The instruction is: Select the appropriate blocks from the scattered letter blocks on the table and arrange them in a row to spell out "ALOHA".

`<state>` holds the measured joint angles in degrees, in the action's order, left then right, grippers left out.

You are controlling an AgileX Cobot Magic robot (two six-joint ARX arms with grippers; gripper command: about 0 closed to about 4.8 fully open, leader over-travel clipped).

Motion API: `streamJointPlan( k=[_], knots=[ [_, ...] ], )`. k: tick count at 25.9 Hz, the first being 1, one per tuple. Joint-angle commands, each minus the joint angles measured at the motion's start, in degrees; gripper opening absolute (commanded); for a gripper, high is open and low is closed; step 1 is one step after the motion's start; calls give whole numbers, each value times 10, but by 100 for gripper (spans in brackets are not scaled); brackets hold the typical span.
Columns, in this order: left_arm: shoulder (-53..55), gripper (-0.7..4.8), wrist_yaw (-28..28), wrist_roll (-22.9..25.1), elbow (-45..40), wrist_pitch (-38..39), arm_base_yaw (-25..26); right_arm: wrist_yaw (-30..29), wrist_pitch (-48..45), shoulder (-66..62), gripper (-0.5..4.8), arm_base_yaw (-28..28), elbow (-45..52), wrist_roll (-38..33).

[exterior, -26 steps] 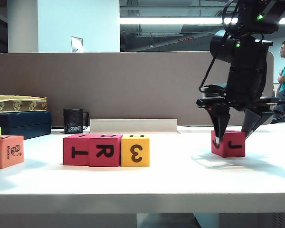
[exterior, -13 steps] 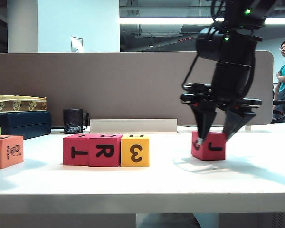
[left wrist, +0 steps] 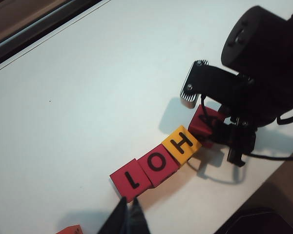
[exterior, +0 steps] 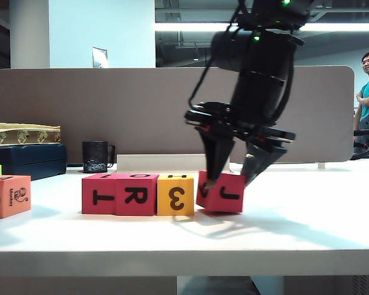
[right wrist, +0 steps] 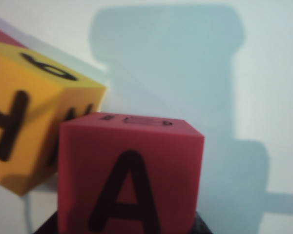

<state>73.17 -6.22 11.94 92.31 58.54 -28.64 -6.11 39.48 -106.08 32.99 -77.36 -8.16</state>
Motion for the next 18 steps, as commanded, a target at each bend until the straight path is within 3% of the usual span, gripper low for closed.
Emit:
streamJointPlan(
  k=[1, 3, 7, 11, 18],
  knots=[
    [-2, -6, 0, 0, 2, 3, 0, 0, -16, 3, 229, 8, 0, -9],
    [-2, -6, 0, 0, 2, 14, 0, -2, -16, 3, 244, 9, -1, -16],
    [-2, -6, 0, 0, 2, 19, 0, -2, -16, 4, 340, 9, -1, -19],
    [-2, -6, 0, 0, 2, 19, 0, -4, -15, 5, 382, 9, -1, -20],
    [-2, -6, 0, 0, 2, 19, 0, -2, -25, 31, 382, 9, -1, -19]
  ],
)
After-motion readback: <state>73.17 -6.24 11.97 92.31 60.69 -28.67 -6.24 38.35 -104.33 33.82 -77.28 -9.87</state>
